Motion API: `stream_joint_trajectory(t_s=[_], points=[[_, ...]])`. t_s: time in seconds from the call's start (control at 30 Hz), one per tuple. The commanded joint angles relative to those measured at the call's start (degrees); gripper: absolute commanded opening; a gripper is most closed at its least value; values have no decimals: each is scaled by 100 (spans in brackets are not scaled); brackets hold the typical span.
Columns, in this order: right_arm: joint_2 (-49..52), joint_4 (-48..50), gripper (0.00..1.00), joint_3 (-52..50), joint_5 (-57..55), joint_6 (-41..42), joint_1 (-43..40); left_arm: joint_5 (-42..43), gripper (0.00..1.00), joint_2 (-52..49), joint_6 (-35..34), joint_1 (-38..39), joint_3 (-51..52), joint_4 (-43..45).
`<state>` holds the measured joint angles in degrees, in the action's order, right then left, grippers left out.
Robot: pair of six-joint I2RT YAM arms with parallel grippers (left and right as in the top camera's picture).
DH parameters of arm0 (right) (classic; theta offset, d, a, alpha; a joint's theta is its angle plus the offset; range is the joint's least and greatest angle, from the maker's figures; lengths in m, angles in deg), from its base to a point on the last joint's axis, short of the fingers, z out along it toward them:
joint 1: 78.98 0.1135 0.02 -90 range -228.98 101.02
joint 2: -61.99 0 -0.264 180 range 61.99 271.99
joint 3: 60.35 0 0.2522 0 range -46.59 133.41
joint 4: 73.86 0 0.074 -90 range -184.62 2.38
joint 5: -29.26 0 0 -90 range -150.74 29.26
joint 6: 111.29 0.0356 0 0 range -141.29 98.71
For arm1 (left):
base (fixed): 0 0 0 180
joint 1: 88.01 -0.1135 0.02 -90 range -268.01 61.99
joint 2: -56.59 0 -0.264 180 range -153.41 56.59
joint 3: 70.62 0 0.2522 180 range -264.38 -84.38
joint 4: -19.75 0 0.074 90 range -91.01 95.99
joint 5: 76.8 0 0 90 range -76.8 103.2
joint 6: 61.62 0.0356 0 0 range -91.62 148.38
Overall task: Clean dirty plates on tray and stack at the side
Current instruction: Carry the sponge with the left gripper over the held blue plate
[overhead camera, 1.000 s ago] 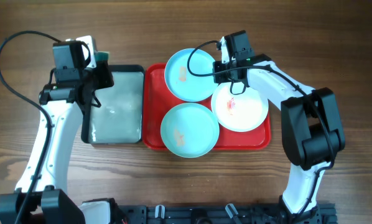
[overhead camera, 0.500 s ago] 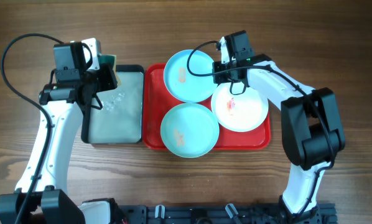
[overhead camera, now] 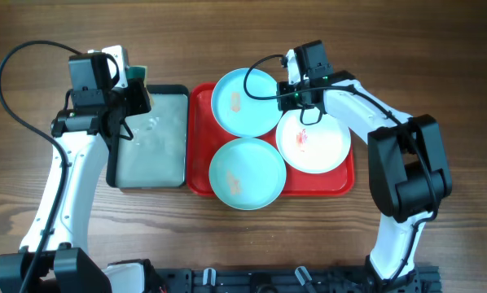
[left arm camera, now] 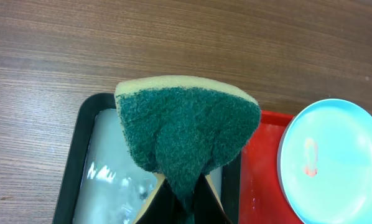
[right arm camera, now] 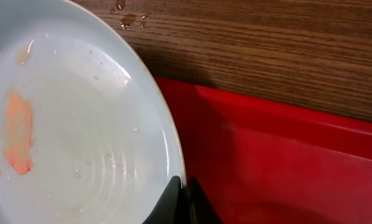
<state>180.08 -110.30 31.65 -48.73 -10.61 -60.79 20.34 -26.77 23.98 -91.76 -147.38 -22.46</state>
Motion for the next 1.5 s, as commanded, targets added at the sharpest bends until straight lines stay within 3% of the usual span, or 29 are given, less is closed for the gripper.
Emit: stream_joint_trajectory(t_s=[0.0, 0.47, 0.63, 0.8, 0.87, 1.03, 1.2, 1.33, 1.47], points=[[57, -4, 4, 94, 136, 44, -4, -59, 4, 105, -33, 17, -96, 39], [57, 59, 4, 94, 140, -2, -4, -535, 4, 107, 136, 17, -96, 155], [57, 136, 4, 94, 140, 0, -4, -1073, 4, 107, 94, 31, -98, 846], [57, 166, 4, 94, 160, 0, -4, -1606, 4, 103, 264, 586, -103, 1067], [57, 166, 4, 94, 160, 0, -4, -2140, 4, 22, 323, 986, -103, 837], [57, 166, 4, 94, 160, 0, -4, -2083, 4, -542, 350, 1137, -98, 254], [57, 166, 4, 94, 175, -2, -4, -905, 4, -1021, 201, 1134, -205, -122], [57, 254, 4, 94, 614, -9, -4, -817, 4, -1045, 70, 1093, -2288, -2116], [57, 251, 4, 94, 1001, 4, -2, -822, 4, -1139, 70, 1093, -2848, -2651]])
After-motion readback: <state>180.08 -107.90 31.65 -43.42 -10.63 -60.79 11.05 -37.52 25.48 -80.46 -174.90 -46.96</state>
